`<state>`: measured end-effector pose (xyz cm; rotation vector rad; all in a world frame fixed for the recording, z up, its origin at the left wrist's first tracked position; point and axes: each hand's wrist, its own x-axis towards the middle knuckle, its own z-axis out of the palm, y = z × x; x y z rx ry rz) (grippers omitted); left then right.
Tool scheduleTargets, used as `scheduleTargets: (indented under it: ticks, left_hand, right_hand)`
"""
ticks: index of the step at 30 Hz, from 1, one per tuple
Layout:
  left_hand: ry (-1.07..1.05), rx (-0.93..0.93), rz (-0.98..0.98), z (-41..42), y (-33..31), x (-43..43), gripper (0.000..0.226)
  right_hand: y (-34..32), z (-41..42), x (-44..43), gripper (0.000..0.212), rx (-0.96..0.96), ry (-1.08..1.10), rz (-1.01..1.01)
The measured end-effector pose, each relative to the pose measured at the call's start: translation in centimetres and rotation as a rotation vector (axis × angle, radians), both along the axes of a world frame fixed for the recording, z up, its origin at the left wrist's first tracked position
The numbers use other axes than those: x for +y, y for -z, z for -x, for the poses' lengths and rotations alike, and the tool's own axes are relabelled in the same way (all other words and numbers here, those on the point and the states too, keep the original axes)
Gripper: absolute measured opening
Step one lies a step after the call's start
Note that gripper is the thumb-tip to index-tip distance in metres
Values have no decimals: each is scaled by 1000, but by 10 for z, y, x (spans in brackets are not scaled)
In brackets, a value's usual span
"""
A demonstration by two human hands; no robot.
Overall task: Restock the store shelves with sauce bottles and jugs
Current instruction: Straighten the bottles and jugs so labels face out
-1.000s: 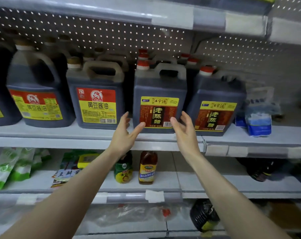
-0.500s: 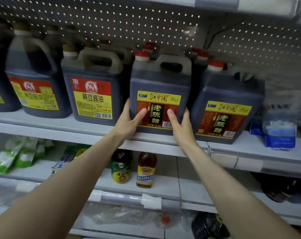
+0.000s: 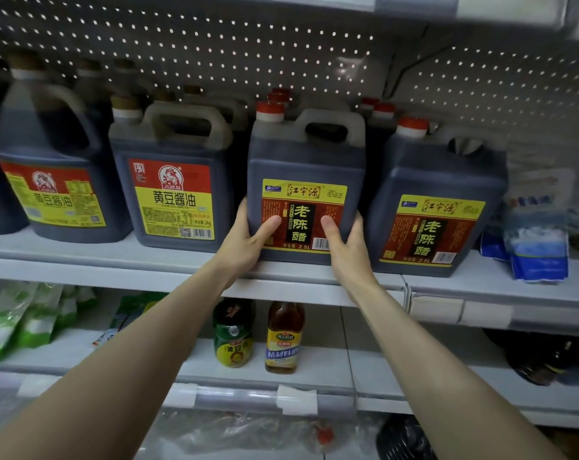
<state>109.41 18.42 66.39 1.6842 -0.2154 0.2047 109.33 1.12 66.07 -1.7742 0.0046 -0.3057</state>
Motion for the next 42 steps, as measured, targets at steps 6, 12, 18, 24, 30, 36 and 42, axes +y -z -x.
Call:
scheduleTargets:
  ticks: [6, 12, 18, 24, 30, 36, 42]
  left_hand:
    - [12, 10, 21, -5, 3, 2, 53]
    - [0, 13, 28, -9, 1, 1, 52]
    - [3, 15, 43, -10, 1, 0, 51]
    - [2, 20, 55, -9, 1, 0, 50]
    - [0, 26, 60, -9, 0, -1, 50]
    - [-6, 33, 49, -8, 0, -2, 53]
    - [-25, 55, 25, -6, -3, -1, 54]
  right_hand:
    - [-1, -2, 2, 73, 11, 7, 3]
    - [-1, -5, 1, 72, 20, 3, 7]
    - [-1, -6, 2, 74, 23, 7, 6]
    - [-4, -6, 2, 73, 46, 3, 23]
    - [-6, -4, 2, 72, 56, 2, 32]
    - [-3, -5, 1, 72, 54, 5, 38]
    - [-3, -5, 1, 73, 54, 1, 25]
